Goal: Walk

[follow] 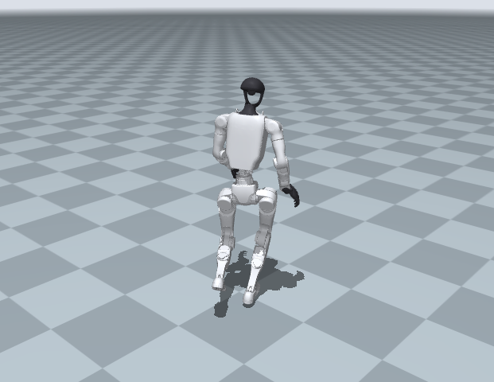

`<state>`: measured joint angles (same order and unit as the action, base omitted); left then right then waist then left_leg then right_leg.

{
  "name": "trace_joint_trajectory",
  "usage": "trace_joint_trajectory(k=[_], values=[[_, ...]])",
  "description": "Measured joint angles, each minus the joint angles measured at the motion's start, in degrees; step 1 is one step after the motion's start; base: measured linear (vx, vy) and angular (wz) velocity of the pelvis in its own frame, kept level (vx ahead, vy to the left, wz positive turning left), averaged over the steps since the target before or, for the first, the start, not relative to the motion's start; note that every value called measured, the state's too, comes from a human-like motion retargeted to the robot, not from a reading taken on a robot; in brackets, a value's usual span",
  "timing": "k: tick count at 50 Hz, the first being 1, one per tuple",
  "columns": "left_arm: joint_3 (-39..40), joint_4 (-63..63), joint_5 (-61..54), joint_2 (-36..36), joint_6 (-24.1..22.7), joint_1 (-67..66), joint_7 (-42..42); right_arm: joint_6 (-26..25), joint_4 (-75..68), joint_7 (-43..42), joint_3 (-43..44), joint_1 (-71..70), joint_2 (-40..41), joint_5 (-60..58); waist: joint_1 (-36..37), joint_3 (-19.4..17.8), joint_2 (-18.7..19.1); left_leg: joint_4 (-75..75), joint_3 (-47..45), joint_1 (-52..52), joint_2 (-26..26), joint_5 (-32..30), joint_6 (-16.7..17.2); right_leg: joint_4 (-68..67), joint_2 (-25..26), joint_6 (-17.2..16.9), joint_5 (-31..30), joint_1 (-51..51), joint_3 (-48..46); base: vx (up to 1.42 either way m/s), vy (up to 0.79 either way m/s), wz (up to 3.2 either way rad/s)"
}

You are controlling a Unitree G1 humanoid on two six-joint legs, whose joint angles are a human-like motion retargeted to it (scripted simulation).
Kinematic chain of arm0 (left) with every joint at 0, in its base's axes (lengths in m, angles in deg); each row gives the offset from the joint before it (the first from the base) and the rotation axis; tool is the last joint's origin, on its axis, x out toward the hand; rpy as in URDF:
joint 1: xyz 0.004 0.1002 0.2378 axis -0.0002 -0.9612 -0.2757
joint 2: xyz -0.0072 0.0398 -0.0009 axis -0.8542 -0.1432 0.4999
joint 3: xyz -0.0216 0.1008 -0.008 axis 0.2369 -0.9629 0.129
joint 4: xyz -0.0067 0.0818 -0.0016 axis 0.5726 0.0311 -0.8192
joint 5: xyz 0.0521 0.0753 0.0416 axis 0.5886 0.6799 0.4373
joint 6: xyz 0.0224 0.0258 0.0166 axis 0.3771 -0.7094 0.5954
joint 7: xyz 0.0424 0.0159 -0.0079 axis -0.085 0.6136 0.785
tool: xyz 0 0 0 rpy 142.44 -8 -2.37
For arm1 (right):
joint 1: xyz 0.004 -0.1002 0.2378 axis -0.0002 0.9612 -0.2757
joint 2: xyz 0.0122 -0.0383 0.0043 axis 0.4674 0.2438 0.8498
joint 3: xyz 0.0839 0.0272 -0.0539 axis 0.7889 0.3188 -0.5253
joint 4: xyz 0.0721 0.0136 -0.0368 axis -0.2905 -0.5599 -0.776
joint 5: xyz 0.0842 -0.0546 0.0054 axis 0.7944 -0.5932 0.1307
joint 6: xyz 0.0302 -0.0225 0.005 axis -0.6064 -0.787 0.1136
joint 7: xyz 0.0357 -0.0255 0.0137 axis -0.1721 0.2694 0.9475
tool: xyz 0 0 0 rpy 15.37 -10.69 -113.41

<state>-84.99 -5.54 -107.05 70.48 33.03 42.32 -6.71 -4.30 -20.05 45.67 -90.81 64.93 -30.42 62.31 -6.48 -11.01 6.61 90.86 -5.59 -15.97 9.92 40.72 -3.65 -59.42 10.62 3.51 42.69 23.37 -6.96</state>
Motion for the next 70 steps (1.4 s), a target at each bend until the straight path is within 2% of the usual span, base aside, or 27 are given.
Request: trace_joint_trajectory(k=[5,10,12,15,17,20,23,25,28,30,33,36,38,40,42,44,45,48,50,53,58,61,63,65,66,68,70], values=[[1.1,-3.0,-0.2,-0.1,1.0,-6.6,0.8,-0.6,-0.9,0.1,-0.5,-7.3,0.8,-0.4,7.2,0.7,-3.8,-9.3,-1.0,-12.3,-4.5,5.1,-3.0,5.7,-2.5,-2.1,1.7,-9.1,2.5,0.04,0.01,-0.16],[2.8,-8.7,0.8,-0.9,2.4,-13.4,3.1,-0.7,-0.2,1.8,-0.4,-15.9,0.3,-0.9,11.9,1.8,-7.4,-31.8,0.5,-19.4,-14.7,1.4,-1.8,9.4,-7.2,-5.3,2.3,-15.6,4.0,0.05,0.03,-0.07],[3.6,-11.0,0.9,-1.1,3.1,-15.8,4.2,-0.8,0.5,2.4,-0.3,-18.8,0.1,-0.8,12.9,2.0,-8.7,-35.0,0.8,-20.1,-18.1,-0.2,-2.5,7.4,-9.1,-6.3,3.1,-17.1,4.9,0.04,0.05,-0.02],[4.4,-14.1,1.4,-0.9,4.0,-19.3,4.9,-0.5,2.0,2.6,-0.5,-21.1,0.2,-0.9,13.4,2.0,-10.3,-30.0,-0.1,-20.4,-21.6,-1.2,-5.1,-0.9,-11.7,-8.3,3.9,-18.8,6.4,0.02,0.03,0.00],[4.9,-16.1,2.1,-0.5,4.7,-20.5,5.0,-0.3,3.1,3.0,-0.7,-21.6,0.6,-0.8,12.8,2.2,-11.9,-27.2,-1.6,-19.4,-24.1,-0.4,-7.4,-8.9,-14.1,-10.9,-0.3,-18.5,7.5,0.03,0.06,0.07],[6.2,-18.8,3.3,0.1,5.4,-19.7,4.6,-0.3,4.4,4.5,-1.6,-21.8,1.9,-0.6,10.8,2.3,-14.5,-27.3,-3.5,-16.4,-27.9,1.3,-10.1,-22.8,-19.1,-14.0,-10.9,-13.8,8.4,0.01,0.06,0.00],[5.6,-19.1,4.7,0.2,5.5,-16.6,3.8,-0.3,5.2,5.9,-2.7,-20.2,2.6,-1.3,8.1,2.5,-14.1,-30.9,-2.8,-10.8,-28.6,3.2,-10.2,-30.6,-22.8,-11.7,-13.0,-6.2,7.8,0.01,0.05,-0.07],[4.6,-18.2,5.6,0.0,5.5,-13.6,3.6,0.0,5.2,6.6,-3.3,-18.4,2.6,-1.6,6.0,2.4,-13.2,-35.3,-1.4,-5.6,-28.6,4.0,-9.3,-30.9,-24.3,-9.6,-10.2,-1.0,7.2,0.00,0.00,0.00],[3.0,-15.2,6.2,-0.7,4.9,-8.5,3.8,0.3,4.6,6.7,-2.9,-14.6,2.4,-1.5,2.2,2.3,-12.0,-42.9,1.0,2.2,-28.4,4.0,-7.6,-23.8,-24.5,-8.3,-6.2,6.1,6.3,0.03,0.01,0.24],[2.1,-12.7,6.0,-1.2,4.1,-4.9,3.9,0.1,3.8,6.4,-2.2,-11.9,2.2,-1.4,0.0,2.3,-11.0,-47.5,2.5,6.8,-27.7,3.9,-6.5,-15.9,-22.5,-8.6,-5.1,10.0,6.3,0.02,-0.01,0.13],[1.1,-8.6,5.3,-2.1,2.5,0.3,3.5,-0.6,2.3,5.6,-0.7,-7.6,1.9,-0.8,-1.9,2.5,-8.9,-53.1,3.7,12.7,-25.2,3.6,-4.8,-1.3,-16.5,-10.0,-5.7,12.9,7.3,0.00,0.00,0.00],[1.0,-5.2,4.6,-2.5,1.1,4.1,2.7,-1.1,1.2,4.6,0.6,-3.5,1.3,-0.9,-3.1,2.2,-7.4,-53.9,4.6,17.4,-23.1,4.3,-3.5,5.3,-12.4,-10.0,-6.7,12.5,7.7,0.01,-0.02,-0.03],[1.4,-3.6,3.9,-2.3,0.4,5.2,2.2,-1.2,0.6,3.8,1.2,-1.0,1.0,-1.1,-3.8,1.4,-6.6,-49.6,5.2,19.7,-21.7,5.4,-2.3,3.4,-10.4,-8.8,-7.0,11.0,7.2,0.02,-0.07,-0.03],[2.0,-2.3,2.7,-2.0,-0.1,5.0,1.9,-1.1,-0.1,2.7,1.6,1.1,0.9,-1.0,-4.3,0.6,-4.3,-39.8,5.3,19.8,-18.0,6.3,-0.1,0.2,-7.3,-6.7,-7.2,9.0,5.1,0.01,-0.07,-0.07],[2.4,-1.5,1.9,-1.7,-0.5,3.9,1.6,-1.2,-0.5,1.9,1.8,2.1,1.3,-0.8,-4.0,0.0,-2.3,-27.4,4.5,17.7,-13.7,2.2,2.7,-3.2,-4.3,-3.9,-5.5,7.6,3.0,-0.01,-0.07,-0.14],[2.6,-0.4,0.9,-0.9,-0.2,2.5,1.5,-1.3,-0.9,1.3,1.6,2.1,1.2,-0.5,-3.2,-0.1,0.8,-13.9,4.0,11.9,-7.7,-4.4,4.9,-3.1,-1.0,-0.8,-3.7,6.1,0.3,-0.04,-0.08,-0.11],[2.6,0.0,0.5,-0.4,0.1,1.8,1.4,-1.3,-1.2,1.1,1.4,1.8,1.2,-0.4,-2.4,0.1,1.8,-8.0,3.6,8.6,-5.2,-7.2,5.1,-2.9,0.1,0.5,-2.7,5.5,-0.6,-0.03,-0.06,-0.11],[2.4,0.2,-1.5,0.5,1.2,-0.9,1.7,-1.5,-2.2,0.6,0.1,-1.1,1.6,-0.8,0.9,1.0,0.9,0.9,1.9,-1.2,-1.7,-5.1,0.9,-1.6,-0.3,1.6,0.5,1.8,-0.5,-0.01,-0.02,-0.03],[2.2,-0.3,-2.3,0.6,1.8,-3.2,2.4,-1.6,-2.4,0.8,-0.7,-4.0,1.8,-1.2,3.6,1.4,-0.7,0.3,0.9,-7.3,-2.0,-1.5,-1.6,0.5,-1.3,1.0,1.9,-1.9,0.6,0.00,0.00,0.00],[2.2,-2.9,-2.3,0.1,2.3,-7.3,3.8,-1.7,-1.5,1.7,-1.5,-8.9,1.7,-1.5,7.3,1.7,-3.5,-10.5,-0.2,-14.4,-6.0,1.9,-2.5,4.2,-3.4,-1.2,2.3,-7.9,2.6,0.00,0.00,0.00],[2.9,-9.2,-1.1,-1.1,3.4,-13.4,6.1,-1.6,0.6,3.6,-2.0,-17.7,0.4,-3.0,11.2,2.8,-8.4,-34.2,0.4,-21.2,-16.9,-1.6,-1.7,6.4,-9.0,-5.0,3.0,-14.8,4.9,0.01,0.02,0.02],[3.4,-12.7,-0.5,-1.2,4.2,-16.9,7.1,-1.5,2.0,4.1,-2.0,-21.1,0.1,-3.4,12.1,2.8,-11.0,-32.6,-0.5,-21.8,-21.5,-3.4,-4.1,-0.7,-12.2,-7.4,3.6,-17.0,6.8,0.01,0.04,0.01],[3.7,-14.9,0.4,-0.9,4.6,-18.8,7.2,-1.2,2.9,4.2,-2.1,-21.9,0.4,-3.6,11.8,2.8,-12.7,-28.5,-1.8,-21.4,-24.1,-3.2,-6.5,-8.5,-14.4,-10.0,0.0,-17.4,7.9,0.00,0.03,0.04],[4.6,-17.3,1.7,-0.4,4.9,-19.1,7.3,-1.0,3.9,5.1,-2.3,-22.4,1.2,-3.8,10.6,2.7,-15.3,-28.0,-3.6,-19.1,-27.2,-2.4,-8.9,-18.4,-17.9,-13.1,-8.2,-15.0,9.2,-0.01,0.06,0.02],[4.8,-18.0,2.5,-0.3,5.0,-18.9,7.1,-0.8,4.5,5.5,-2.5,-22.1,1.8,-4.2,9.8,2.7,-15.8,-28.1,-3.9,-17.8,-27.8,-1.6,-9.5,-22.9,-19.3,-13.5,-11.8,-12.7,9.3,-0.02,0.06,-0.08],[4.9,-19.0,3.8,-0.1,5.0,-17.9,6.6,-0.6,5.3,6.3,-3.0,-21.1,2.7,-5.2,8.1,2.7,-16.1,-29.6,-4.0,-14.2,-28.3,-0.1,-10.0,-29.7,-21.6,-12.9,-15.3,-7.4,9.0,-0.01,0.05,-0.16],[4.4,-19.3,4.7,-0.2,5.0,-16.0,6.0,-0.5,5.5,6.9,-3.4,-19.3,3.2,-5.9,6.1,2.7,-15.4,-33.3,-3.2,-9.0,-28.0,1.1,-9.3,-32.0,-23.4,-11.0,-13.5,-1.8,8.2,0.00,0.03,-0.08]])
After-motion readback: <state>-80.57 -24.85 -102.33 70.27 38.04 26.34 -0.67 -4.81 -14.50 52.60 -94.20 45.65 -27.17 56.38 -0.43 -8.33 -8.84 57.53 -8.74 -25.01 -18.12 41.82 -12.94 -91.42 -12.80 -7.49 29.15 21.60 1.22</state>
